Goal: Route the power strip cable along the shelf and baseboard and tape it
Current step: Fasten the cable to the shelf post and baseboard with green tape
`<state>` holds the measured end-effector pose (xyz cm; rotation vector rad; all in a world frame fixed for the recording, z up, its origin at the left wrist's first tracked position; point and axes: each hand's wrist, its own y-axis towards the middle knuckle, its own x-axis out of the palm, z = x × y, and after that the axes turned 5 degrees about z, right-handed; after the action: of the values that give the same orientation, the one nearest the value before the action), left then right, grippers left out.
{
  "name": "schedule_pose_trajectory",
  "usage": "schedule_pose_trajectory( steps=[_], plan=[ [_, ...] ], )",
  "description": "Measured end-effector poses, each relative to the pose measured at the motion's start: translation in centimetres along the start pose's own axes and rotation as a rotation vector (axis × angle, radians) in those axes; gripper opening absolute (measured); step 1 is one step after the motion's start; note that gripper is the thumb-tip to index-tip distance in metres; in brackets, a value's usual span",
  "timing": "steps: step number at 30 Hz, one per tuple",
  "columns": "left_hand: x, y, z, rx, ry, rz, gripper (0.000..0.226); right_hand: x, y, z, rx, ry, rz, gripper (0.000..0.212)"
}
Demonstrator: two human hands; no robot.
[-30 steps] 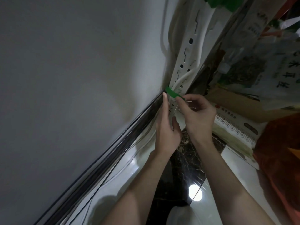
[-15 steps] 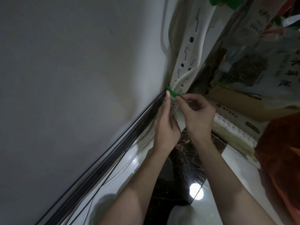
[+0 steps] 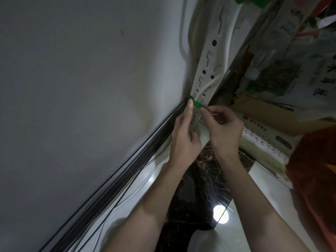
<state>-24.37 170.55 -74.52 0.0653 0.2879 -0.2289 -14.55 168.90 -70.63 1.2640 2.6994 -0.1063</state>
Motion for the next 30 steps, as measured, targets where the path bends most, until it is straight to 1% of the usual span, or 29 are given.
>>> schedule_pose_trajectory(
  steps=[9,14,20,24,30],
  plan=[
    [-0.2,-0.1,0.1,-0.021,0.018,-0.019,0.094,-0.2,0.2,0.1,-0.002,-0.037,0.022,0.010],
    [-0.4,0.1,0.5,-0.051,0.061,-0.072,0.098,-0.2,0.6,0.1,-0.003,-0.063,0.039,0.012],
    [-0.5,0.3,0.5,-0.090,0.050,-0.132,0.102,0.0,0.5,0.0,-0.032,-0.102,0.070,0.012],
    [-0.5,0.5,0.2,-0.106,0.036,-0.140,0.104,0.4,0.1,-0.2,-0.051,-0.131,0.096,0.017],
    [-0.9,0.8,0.0,-0.077,0.054,-0.163,0.103,1.2,-0.2,-0.2,-0.081,-0.202,0.148,0.027]
  ],
)
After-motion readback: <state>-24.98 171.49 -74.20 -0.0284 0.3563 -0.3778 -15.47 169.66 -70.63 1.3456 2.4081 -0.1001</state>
